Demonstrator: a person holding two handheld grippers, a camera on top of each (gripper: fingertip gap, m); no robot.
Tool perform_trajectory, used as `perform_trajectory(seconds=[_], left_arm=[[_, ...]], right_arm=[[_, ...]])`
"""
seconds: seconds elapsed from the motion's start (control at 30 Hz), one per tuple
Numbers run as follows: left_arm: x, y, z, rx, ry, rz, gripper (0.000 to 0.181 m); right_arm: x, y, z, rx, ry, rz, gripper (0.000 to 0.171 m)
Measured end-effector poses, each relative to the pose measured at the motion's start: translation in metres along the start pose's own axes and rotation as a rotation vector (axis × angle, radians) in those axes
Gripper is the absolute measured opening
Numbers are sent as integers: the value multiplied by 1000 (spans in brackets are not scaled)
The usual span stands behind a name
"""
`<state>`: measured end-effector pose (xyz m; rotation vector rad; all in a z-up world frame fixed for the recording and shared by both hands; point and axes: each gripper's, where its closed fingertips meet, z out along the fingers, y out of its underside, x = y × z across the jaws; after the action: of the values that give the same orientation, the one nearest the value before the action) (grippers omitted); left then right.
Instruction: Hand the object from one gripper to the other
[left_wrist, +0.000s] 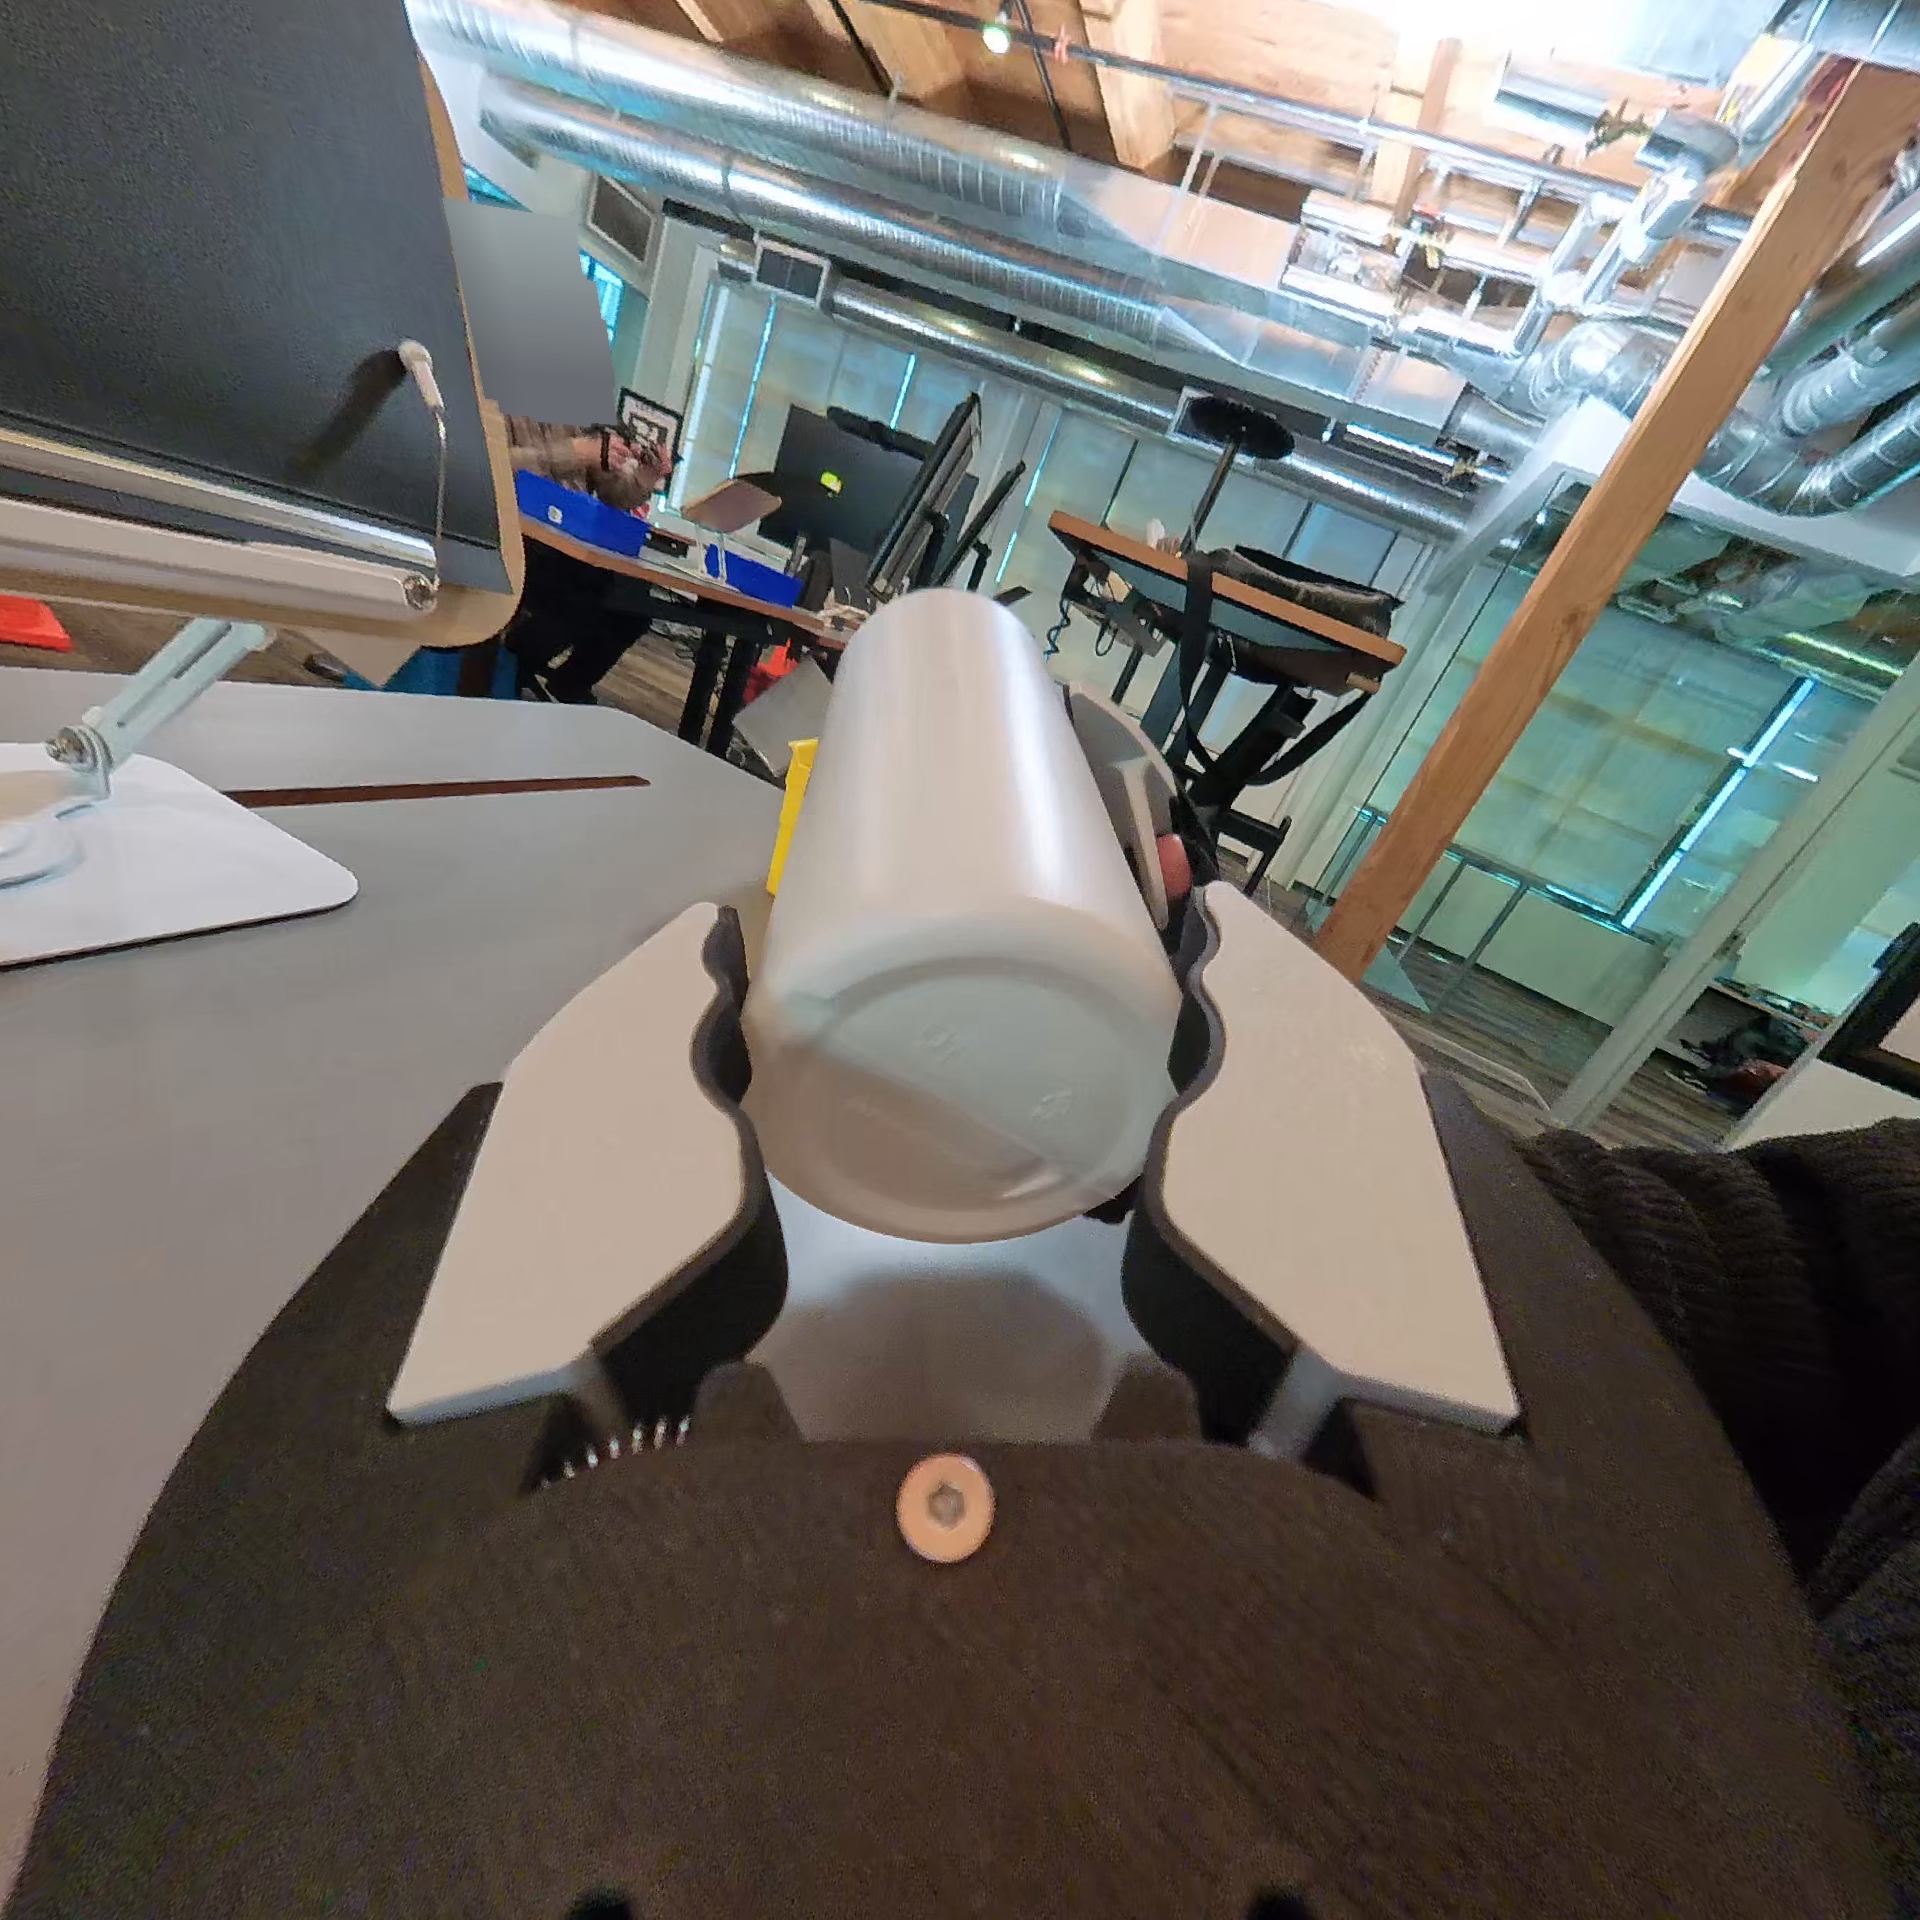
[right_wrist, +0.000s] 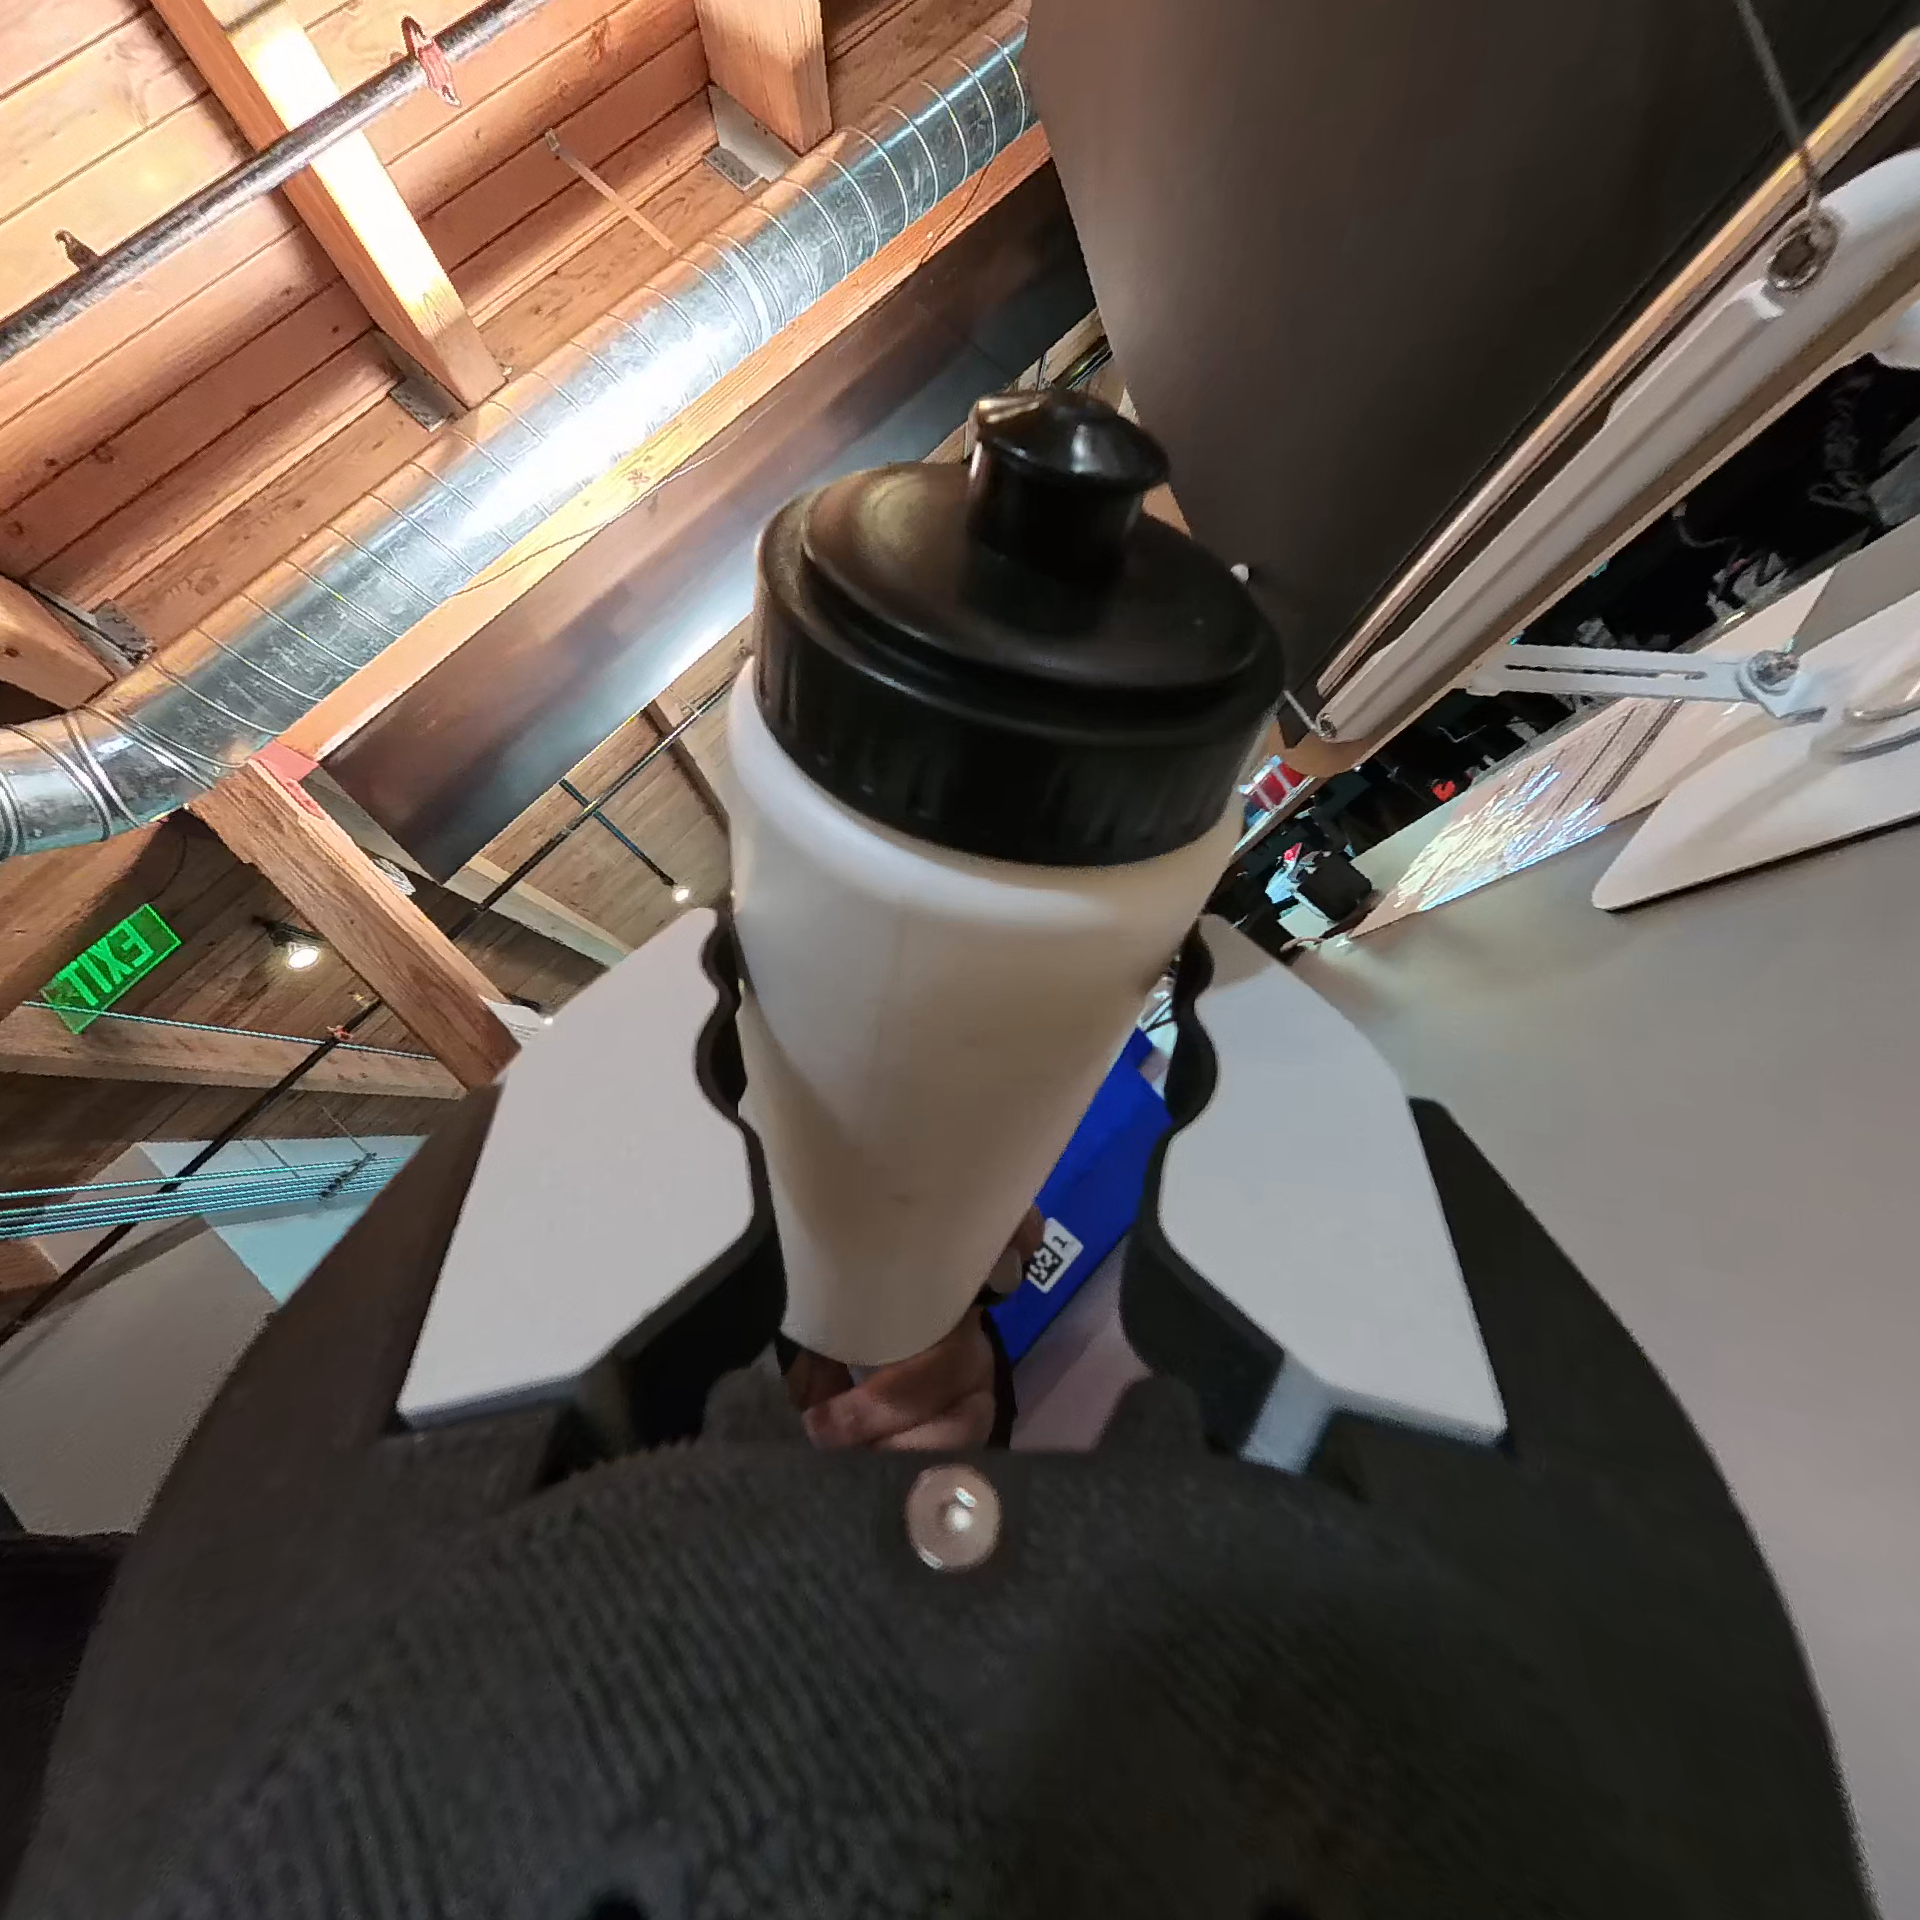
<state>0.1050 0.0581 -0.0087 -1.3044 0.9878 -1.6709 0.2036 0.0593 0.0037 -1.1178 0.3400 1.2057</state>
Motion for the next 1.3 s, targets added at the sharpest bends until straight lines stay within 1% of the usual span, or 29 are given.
perform_trajectory(seconds=[0.2, 0.33, 0.43, 0.5, 0.6, 0.67, 0.77, 0.9, 0.97, 1.07, 1.2, 1.3], left_arm=[[2, 16, 5, -57, -2, 30, 81], [0, 36, 11, -165, 6, -15, 104], [4, 57, 13, -308, 60, -93, 122], [10, 70, 13, -393, 100, -140, 126], [18, 89, 13, -492, 136, -165, 128], [20, 97, 14, -522, 129, -150, 127], [23, 99, 14, -538, 134, -154, 119], [22, 103, 8, -569, 153, -148, 98], [24, 107, 6, -599, 164, -119, 97], [24, 106, 9, -585, 146, -68, 95], [19, 89, 11, -509, 109, -49, 93], [14, 81, 10, -488, 86, -34, 92]], right_arm=[[-3, -7, -3, 9, 17, -59, 80], [-3, -10, -4, 16, 44, -90, 79], [-2, -8, -3, -8, 42, -88, 78], [-5, -4, -1, -35, 37, -103, 78], [-11, 6, 4, -93, 31, -162, 78], [-15, 14, 8, -136, 23, -202, 78], [-21, 27, 13, -204, 17, -274, 78], [-26, 41, 16, -278, 18, -377, 78], [-30, 44, 17, -294, 11, -409, 78], [-32, 41, 17, -278, 10, -433, 79], [-30, 30, 14, -225, 20, -384, 79], [-26, 28, 13, -216, 26, -354, 80]])
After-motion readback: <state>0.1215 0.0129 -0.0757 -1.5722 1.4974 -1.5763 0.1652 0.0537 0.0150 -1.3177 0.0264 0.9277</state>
